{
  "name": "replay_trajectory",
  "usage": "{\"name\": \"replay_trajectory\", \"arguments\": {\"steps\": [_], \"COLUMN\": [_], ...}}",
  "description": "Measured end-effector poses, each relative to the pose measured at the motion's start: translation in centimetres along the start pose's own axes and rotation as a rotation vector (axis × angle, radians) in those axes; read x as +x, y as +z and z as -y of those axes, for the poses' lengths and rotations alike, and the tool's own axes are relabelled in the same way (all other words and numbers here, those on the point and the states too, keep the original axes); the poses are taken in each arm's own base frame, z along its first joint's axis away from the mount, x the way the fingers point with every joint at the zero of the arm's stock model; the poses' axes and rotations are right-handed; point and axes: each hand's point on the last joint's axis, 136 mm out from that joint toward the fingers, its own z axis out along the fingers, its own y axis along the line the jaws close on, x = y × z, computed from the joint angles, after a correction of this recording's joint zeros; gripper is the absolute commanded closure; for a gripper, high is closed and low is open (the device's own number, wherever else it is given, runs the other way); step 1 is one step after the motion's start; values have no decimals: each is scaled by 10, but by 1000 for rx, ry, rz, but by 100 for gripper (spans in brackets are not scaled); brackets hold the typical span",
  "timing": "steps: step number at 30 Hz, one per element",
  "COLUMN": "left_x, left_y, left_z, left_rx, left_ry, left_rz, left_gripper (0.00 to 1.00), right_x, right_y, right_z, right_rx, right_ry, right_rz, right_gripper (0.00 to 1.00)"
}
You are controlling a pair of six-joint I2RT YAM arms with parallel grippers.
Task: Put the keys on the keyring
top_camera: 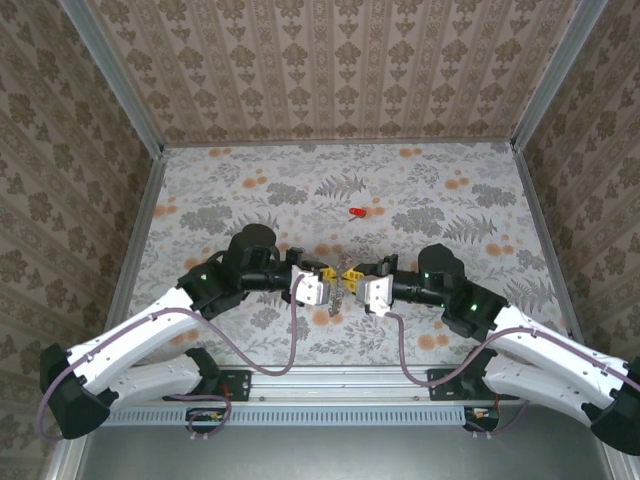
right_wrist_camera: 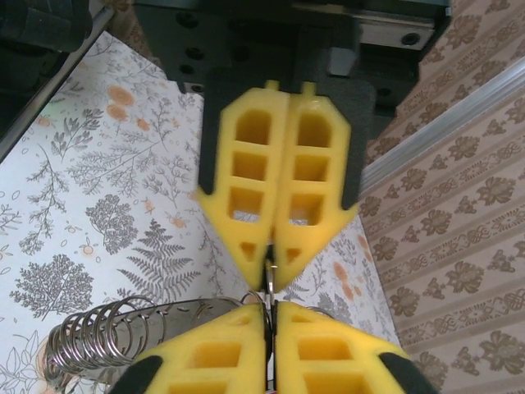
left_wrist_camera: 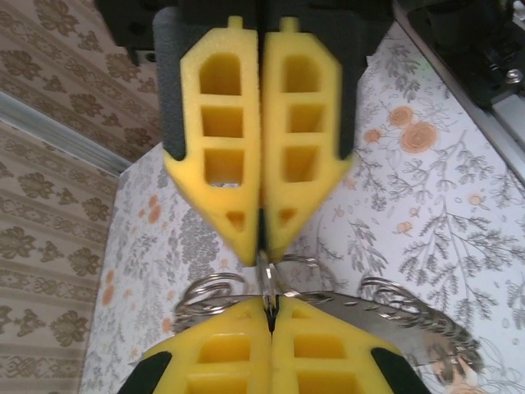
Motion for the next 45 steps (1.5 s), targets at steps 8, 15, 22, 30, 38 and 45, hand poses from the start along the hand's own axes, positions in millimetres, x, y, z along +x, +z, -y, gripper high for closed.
{"name": "replay_trajectory", "arguments": {"steps": [8,15,22,30,38,45], "left_x": [4,-1,-8,-14,-22,-22], "left_y": [-3,-3,-4,-4,-5,-2], "left_z": [-1,-1,2,-1,-9,-8], "left_rx": [-43,-40,-19,-28,-58,-42], "left_ry": [29,58,66,64,42,27], "left_rz": [-10,15,56,84,118,130], "left_gripper": [100,100,100,100,100,100], "right_x": [7,7,16,3,-5,-7], "right_y": [-22,-31,-17,-12,-10,-9], "right_z": [2,12,8,16,18,18], "right_rx": [-26,-32,-71,-53,-29,-17], "right_ry": [29,32,48,32,51,59], "right_rz": [-45,-65,-71,-5,46,62], "right_gripper": [66,74,79,77,76,74]}}
